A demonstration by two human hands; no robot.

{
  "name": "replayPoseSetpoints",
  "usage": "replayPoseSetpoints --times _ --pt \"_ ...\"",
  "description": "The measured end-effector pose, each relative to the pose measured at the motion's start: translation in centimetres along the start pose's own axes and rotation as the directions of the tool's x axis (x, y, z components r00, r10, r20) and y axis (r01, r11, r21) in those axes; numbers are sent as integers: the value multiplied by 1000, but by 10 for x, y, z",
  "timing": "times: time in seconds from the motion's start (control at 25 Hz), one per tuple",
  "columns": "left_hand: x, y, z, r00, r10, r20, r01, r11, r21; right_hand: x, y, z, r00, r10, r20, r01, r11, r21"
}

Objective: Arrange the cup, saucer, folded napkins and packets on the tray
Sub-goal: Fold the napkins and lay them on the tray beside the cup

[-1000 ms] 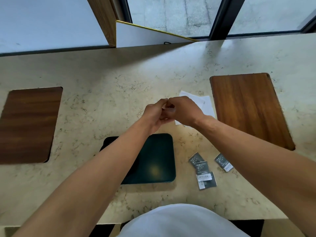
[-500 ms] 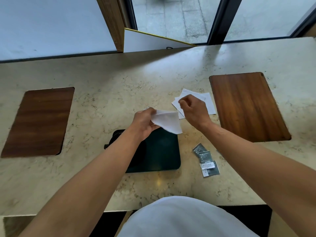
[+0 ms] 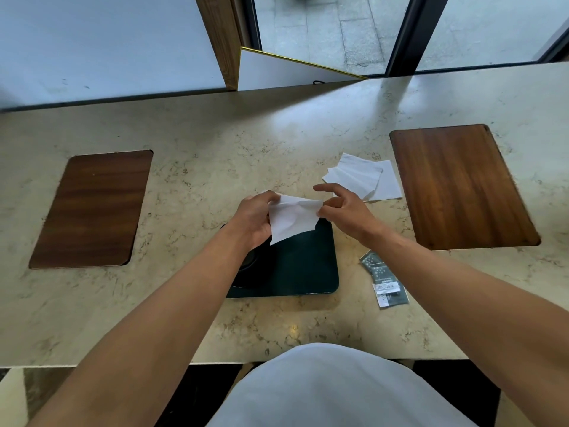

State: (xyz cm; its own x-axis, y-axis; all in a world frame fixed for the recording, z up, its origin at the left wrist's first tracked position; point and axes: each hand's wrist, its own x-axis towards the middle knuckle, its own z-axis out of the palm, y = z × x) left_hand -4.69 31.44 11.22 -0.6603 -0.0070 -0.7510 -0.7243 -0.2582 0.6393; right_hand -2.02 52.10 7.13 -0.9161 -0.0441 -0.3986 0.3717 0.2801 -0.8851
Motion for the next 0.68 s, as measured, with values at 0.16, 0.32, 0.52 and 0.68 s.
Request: replayPoseSetpoints --times 0.16,0.32,0.52,0.68 --pt "-4 -1 -8 1000 -21 6 21 1000 6 -5 0 4 991 -117 -60 114 992 -48" --pt "-3 -2 -13 999 -37 -19 38 998 40 -9 -5 4 981 -154 -119 147 987 -59" --pt "-2 -6 -17 998 69 7 -69 991 112 -11 -9 1 971 -179 -159 155 976 -156" --pt "1 -9 -23 964 251 85 -264 883 389 -11 -10 -1 965 -189 -182 150 966 -209"
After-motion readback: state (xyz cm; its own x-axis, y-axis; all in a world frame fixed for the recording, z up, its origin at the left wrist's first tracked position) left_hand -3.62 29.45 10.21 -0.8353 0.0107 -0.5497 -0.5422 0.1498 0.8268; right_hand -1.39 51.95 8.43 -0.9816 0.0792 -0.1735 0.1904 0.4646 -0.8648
